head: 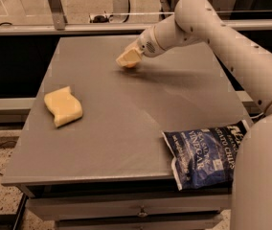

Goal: Move orange near blue chip bag

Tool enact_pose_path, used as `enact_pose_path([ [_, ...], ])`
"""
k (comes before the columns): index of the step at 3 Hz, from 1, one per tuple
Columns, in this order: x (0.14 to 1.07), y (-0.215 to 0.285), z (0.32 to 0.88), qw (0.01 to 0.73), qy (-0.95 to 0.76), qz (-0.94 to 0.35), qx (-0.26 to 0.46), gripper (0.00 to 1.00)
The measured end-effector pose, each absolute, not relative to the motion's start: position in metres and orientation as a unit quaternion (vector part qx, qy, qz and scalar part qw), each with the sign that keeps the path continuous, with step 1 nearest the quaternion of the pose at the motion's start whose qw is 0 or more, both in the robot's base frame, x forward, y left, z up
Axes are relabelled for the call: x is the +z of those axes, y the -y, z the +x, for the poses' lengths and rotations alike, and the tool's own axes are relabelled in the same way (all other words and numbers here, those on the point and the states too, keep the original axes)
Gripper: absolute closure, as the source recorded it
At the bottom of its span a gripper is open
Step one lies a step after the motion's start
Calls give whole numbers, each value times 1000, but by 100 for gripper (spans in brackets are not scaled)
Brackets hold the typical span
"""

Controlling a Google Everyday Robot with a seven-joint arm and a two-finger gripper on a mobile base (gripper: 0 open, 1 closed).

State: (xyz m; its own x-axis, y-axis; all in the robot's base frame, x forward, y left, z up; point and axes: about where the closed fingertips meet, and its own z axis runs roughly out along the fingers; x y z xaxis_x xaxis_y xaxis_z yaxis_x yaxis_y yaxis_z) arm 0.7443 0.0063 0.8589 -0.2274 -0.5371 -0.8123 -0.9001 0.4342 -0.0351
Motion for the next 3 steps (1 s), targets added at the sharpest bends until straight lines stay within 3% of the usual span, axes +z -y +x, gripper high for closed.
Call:
enact_pose_path([
  [1, 874, -6, 733, 399, -736, -492, 238, 85],
  [2, 882, 8, 709, 383, -737, -502, 243, 100],
  [3, 893, 28, 674, 370, -736, -511, 245, 100],
])
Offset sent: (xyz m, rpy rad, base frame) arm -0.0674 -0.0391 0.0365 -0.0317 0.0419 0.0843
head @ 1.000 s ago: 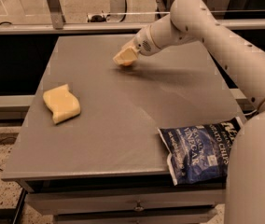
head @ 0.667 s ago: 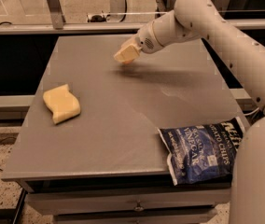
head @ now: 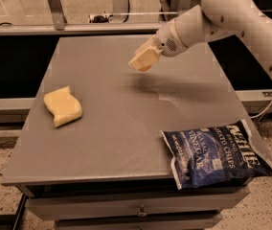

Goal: Move orange near blue chip bag

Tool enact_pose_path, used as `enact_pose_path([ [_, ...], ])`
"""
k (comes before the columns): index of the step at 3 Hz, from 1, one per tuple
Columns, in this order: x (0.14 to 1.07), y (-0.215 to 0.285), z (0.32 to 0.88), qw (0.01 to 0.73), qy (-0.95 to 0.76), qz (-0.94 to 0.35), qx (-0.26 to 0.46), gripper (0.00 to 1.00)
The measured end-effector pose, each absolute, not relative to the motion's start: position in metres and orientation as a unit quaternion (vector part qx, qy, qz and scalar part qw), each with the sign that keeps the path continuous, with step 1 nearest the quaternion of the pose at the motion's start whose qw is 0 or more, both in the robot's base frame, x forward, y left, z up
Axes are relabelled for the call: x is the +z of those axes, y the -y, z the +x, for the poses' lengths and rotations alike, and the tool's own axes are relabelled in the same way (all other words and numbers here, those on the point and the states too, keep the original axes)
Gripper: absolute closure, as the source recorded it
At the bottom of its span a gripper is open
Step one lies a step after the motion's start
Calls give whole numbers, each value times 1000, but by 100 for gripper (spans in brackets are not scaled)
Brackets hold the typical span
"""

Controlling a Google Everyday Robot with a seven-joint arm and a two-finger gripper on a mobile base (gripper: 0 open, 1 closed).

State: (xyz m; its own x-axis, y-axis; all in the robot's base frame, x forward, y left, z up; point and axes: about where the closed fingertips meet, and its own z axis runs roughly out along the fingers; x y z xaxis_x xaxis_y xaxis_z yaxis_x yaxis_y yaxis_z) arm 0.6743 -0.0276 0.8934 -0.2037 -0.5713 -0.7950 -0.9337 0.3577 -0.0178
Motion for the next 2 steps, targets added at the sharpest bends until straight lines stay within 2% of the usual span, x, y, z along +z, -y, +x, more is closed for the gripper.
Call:
enact_pose_path([
  [2, 896, 69, 595, 346, -766, -493, 225, 100],
])
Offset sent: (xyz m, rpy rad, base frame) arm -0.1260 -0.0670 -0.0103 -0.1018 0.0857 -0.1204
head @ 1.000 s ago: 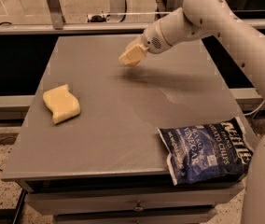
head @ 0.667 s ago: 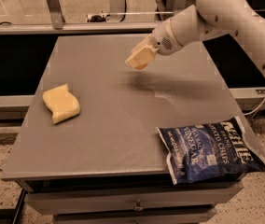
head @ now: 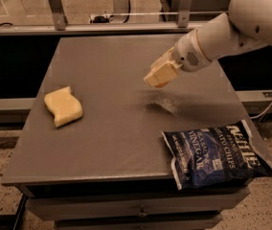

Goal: Move orange near blue chip bag

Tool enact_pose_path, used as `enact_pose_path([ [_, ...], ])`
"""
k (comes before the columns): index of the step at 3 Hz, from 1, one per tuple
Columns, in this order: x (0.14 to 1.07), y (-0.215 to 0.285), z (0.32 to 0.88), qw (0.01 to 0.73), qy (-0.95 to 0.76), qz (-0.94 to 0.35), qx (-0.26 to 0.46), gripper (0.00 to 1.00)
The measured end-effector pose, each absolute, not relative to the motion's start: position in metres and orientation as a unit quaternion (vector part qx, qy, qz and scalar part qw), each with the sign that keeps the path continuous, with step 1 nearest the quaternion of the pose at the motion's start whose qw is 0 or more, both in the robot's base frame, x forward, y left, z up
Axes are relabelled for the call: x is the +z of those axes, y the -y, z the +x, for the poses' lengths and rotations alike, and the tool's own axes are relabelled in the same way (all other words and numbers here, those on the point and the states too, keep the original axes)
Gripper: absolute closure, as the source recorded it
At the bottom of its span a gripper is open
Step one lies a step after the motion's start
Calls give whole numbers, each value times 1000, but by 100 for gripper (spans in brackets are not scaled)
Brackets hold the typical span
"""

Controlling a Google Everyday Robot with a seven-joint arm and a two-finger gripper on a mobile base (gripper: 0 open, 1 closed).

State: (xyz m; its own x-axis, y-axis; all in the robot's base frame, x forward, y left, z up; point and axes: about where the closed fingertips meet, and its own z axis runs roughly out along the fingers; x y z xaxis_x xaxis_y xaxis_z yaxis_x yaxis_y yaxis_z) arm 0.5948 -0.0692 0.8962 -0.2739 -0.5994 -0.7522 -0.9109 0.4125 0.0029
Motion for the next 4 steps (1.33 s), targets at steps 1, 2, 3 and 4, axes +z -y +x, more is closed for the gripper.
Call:
enact_pose_path([
  [1, 884, 86, 569, 330, -785, -477, 217, 100],
  [2, 873, 99, 545, 318, -802, -457, 217, 100],
  [3, 863, 108, 529, 303, -813, -447, 218, 84],
  [4, 852, 113, 521, 294, -820, -440, 219, 61],
])
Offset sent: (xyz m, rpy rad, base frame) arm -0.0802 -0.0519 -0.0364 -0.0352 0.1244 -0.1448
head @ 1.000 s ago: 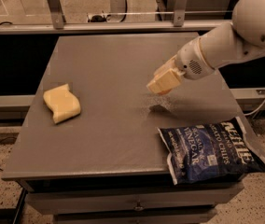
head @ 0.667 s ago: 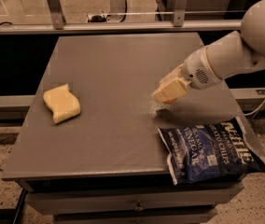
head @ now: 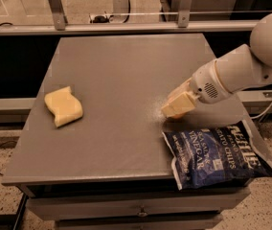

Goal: Move orange near blue chip bag

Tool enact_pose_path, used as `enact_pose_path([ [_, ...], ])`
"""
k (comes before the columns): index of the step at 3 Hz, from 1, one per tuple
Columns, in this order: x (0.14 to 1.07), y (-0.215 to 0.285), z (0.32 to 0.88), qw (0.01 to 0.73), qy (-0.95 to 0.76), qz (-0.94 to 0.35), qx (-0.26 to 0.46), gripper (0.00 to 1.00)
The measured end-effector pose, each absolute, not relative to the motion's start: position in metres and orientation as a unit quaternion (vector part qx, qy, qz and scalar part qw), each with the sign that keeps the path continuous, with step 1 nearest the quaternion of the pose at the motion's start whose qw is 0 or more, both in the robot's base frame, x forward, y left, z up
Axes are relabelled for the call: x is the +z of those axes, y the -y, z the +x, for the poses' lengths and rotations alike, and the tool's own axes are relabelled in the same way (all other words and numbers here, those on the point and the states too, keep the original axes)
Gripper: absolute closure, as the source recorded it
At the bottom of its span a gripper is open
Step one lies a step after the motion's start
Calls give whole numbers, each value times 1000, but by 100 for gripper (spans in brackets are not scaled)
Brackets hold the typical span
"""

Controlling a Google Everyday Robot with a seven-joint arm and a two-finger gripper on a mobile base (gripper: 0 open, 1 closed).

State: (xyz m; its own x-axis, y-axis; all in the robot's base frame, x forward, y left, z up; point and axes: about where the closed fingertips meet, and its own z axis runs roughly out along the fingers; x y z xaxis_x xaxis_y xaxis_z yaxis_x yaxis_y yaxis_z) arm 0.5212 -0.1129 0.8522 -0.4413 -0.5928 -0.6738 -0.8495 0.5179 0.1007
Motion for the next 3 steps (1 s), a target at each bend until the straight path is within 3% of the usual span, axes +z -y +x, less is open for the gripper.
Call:
enact_pose_path([
  [2, 846, 118, 512, 285, -827, -433, 219, 15],
  [3, 846, 122, 509, 284, -829, -431, 217, 0],
])
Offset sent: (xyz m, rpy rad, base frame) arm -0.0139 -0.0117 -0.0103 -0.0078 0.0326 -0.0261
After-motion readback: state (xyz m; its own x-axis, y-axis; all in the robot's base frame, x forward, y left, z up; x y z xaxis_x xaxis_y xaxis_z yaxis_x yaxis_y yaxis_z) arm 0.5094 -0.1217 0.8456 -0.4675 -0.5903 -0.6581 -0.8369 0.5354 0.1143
